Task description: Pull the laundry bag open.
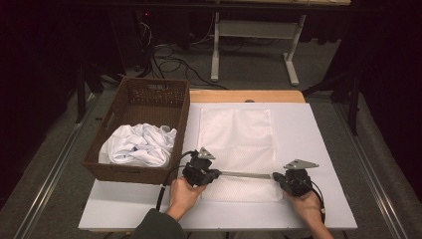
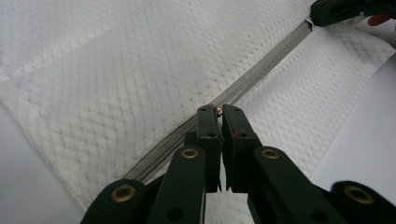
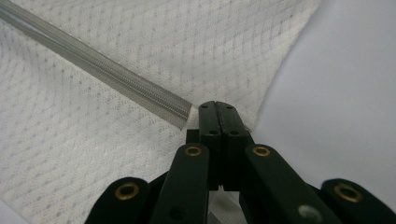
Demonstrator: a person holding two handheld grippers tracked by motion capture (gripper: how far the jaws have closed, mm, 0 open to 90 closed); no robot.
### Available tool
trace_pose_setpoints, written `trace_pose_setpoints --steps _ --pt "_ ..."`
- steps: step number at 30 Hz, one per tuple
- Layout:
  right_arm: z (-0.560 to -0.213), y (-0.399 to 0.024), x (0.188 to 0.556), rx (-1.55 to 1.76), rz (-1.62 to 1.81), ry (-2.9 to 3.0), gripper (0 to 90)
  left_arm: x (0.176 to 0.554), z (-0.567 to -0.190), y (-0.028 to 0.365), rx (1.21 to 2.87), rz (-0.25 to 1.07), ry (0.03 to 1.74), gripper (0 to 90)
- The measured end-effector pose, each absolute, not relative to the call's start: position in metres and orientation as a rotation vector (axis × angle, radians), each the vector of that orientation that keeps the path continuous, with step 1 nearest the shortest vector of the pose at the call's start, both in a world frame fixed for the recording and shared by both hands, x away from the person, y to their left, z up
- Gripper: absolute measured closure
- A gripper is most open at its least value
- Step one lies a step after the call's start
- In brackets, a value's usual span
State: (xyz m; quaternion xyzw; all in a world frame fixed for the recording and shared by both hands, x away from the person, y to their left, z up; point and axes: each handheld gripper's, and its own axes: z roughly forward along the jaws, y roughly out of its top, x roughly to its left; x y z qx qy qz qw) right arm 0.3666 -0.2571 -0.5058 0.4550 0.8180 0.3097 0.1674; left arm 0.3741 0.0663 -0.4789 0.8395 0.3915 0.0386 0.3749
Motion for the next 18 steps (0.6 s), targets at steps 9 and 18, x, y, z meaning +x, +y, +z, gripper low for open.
trace_pose_setpoints --steps 9,18 --pt "-0.506 -0.255 0.366 1.284 0.859 2.32 90.0 0.374 -0.477 0.076 2.164 0.119 1.016 86.2" --pt "-0.505 -0.256 0.367 1.294 0.872 2.33 90.0 0.37 -0.474 0.087 2.155 0.162 1.042 86.2"
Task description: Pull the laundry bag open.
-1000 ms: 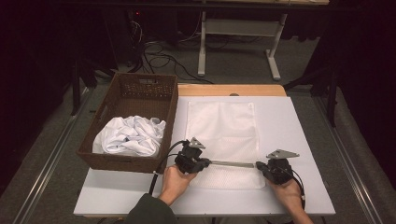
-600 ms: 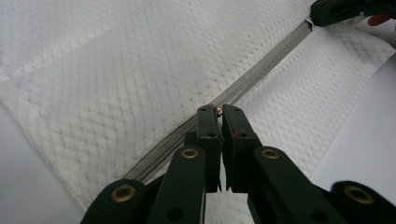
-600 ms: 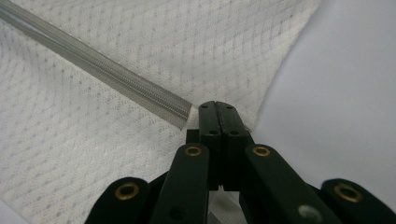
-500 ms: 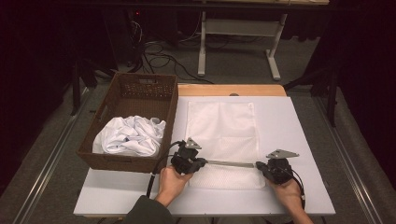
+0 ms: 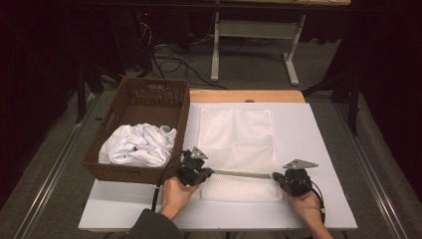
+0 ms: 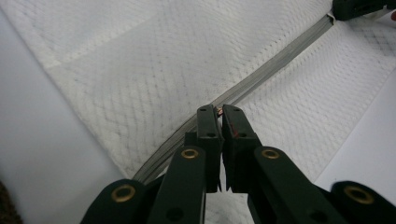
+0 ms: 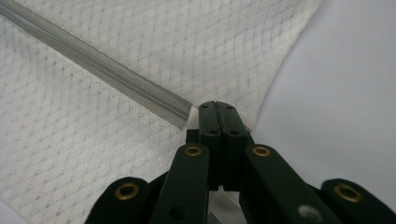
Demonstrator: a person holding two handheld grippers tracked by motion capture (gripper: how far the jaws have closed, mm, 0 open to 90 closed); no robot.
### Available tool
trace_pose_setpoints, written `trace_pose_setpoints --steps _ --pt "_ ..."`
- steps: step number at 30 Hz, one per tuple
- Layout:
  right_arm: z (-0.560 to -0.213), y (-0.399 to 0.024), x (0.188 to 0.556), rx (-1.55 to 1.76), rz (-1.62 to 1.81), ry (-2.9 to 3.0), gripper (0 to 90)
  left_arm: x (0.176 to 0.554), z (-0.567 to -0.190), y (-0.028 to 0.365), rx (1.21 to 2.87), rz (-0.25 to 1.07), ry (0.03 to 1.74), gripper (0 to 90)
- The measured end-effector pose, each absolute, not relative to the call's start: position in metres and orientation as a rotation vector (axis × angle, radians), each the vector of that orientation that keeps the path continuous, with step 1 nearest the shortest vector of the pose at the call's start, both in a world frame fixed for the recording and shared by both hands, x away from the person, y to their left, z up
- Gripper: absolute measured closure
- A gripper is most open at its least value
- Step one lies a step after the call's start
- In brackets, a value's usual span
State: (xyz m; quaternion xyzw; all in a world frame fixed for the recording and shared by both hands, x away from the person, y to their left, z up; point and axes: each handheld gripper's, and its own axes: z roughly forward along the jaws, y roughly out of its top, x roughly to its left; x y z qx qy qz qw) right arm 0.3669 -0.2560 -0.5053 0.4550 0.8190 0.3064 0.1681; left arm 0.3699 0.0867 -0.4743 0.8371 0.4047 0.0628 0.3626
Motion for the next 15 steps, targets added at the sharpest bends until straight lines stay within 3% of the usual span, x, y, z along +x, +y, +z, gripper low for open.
trace_pose_setpoints --steps 15 --pt "-0.505 -0.256 0.367 1.294 0.861 2.335 90.0 0.36 -0.47 0.109 2.13 0.234 1.081 86.1"
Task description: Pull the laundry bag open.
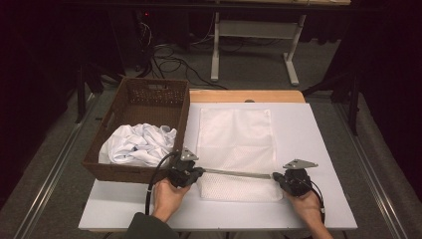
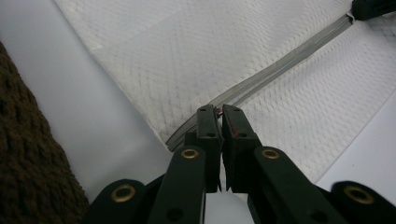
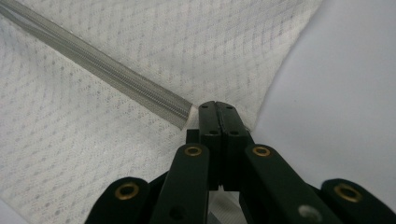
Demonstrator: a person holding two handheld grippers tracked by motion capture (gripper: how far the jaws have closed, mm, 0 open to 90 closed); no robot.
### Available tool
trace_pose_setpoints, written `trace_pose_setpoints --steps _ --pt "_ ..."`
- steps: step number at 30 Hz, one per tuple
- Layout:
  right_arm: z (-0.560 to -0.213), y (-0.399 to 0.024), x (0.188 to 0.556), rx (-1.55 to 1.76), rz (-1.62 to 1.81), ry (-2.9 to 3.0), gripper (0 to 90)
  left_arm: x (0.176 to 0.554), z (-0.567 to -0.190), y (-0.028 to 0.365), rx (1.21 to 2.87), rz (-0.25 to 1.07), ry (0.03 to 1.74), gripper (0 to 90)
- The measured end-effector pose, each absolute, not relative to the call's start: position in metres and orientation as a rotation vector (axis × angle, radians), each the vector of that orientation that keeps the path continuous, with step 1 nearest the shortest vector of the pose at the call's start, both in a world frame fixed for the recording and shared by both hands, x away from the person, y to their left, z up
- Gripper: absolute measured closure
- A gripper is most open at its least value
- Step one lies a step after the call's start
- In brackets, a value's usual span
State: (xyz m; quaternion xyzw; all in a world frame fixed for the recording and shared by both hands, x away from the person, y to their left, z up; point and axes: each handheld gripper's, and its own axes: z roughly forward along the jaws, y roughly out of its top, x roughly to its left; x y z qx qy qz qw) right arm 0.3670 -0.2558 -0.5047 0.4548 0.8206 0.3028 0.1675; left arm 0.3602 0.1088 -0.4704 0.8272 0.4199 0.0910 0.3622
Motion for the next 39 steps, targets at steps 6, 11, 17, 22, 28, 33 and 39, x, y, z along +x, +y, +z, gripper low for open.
trace_pose_setpoints --steps 6,11,17,22,28,33,39 --pt "-0.505 -0.256 0.366 1.293 0.867 2.323 90.0 0.355 -0.473 0.112 2.13 0.263 1.078 86.1" --pt "-0.506 -0.255 0.366 1.297 0.869 2.316 90.0 0.354 -0.472 0.115 2.136 0.297 1.077 86.1" --pt "-0.506 -0.254 0.365 1.296 0.854 2.309 90.0 0.352 -0.475 0.116 2.156 0.318 1.077 86.1" --pt "-0.506 -0.254 0.364 1.291 0.862 2.304 90.0 0.351 -0.477 0.115 2.182 0.337 1.08 86.1" --pt "-0.506 -0.254 0.363 1.286 0.859 2.3 90.0 0.347 -0.478 0.114 2.21 0.377 1.078 86.1" --pt "-0.506 -0.254 0.364 1.285 0.858 2.304 90.0 0.346 -0.482 0.113 2.251 0.412 1.079 86.0" --pt "-0.507 -0.253 0.362 1.28 0.855 2.291 90.0 0.348 -0.488 0.111 2.259 0.362 1.104 85.2"
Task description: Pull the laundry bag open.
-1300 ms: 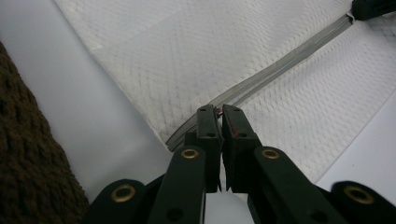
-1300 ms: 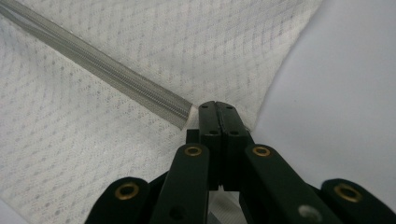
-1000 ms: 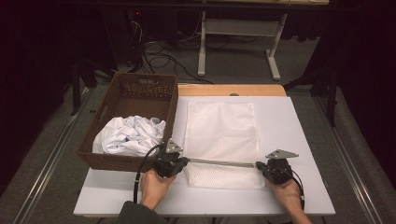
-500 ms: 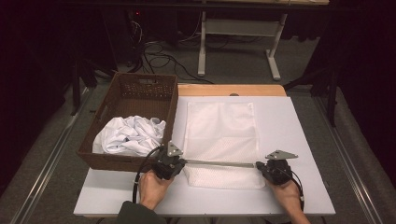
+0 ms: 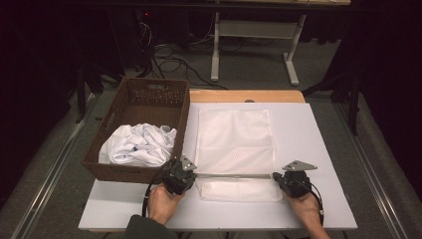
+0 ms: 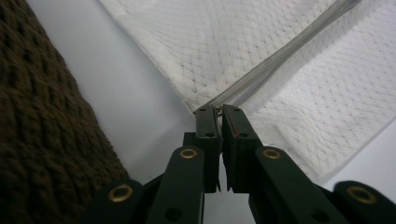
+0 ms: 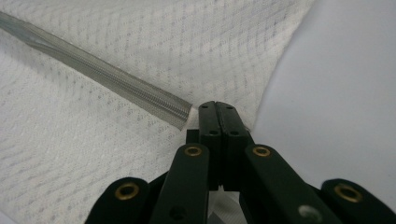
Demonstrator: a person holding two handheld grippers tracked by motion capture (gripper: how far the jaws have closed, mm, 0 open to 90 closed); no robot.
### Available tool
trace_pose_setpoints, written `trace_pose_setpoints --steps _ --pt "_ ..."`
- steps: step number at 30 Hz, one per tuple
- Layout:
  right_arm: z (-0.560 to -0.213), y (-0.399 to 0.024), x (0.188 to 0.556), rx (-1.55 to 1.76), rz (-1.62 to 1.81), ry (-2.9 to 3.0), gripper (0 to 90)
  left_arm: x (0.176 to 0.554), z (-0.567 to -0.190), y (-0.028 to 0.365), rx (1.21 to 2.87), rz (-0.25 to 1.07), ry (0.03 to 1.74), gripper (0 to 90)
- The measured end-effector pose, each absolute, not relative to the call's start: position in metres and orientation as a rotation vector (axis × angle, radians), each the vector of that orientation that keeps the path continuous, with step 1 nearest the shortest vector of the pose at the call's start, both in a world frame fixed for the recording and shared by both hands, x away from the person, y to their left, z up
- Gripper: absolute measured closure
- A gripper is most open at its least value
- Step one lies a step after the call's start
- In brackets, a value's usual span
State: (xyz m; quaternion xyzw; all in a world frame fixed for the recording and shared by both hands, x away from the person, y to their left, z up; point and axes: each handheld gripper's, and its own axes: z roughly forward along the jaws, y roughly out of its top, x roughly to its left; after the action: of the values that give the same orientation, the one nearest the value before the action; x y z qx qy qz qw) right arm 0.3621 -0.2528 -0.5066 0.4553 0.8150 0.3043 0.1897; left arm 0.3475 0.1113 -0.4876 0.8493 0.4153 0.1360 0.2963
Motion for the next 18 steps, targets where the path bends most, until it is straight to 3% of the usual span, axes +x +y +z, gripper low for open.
trace_pose_setpoints --steps 5,10,18 --pt "-0.5063 -0.25 0.3595 1.251 0.843 2.271 89.4 0.3494 -0.4915 0.1117 2.257 0.319 1.094 78.7" --pt "-0.5035 -0.2508 0.3574 1.241 0.88 2.276 78.4 0.3484 -0.4921 0.1092 2.232 0.306 1.094 63.3" --pt "-0.4978 -0.2521 0.3557 1.216 0.925 2.267 65.4 0.3473 -0.4881 0.1077 2.177 0.311 1.087 52.6"
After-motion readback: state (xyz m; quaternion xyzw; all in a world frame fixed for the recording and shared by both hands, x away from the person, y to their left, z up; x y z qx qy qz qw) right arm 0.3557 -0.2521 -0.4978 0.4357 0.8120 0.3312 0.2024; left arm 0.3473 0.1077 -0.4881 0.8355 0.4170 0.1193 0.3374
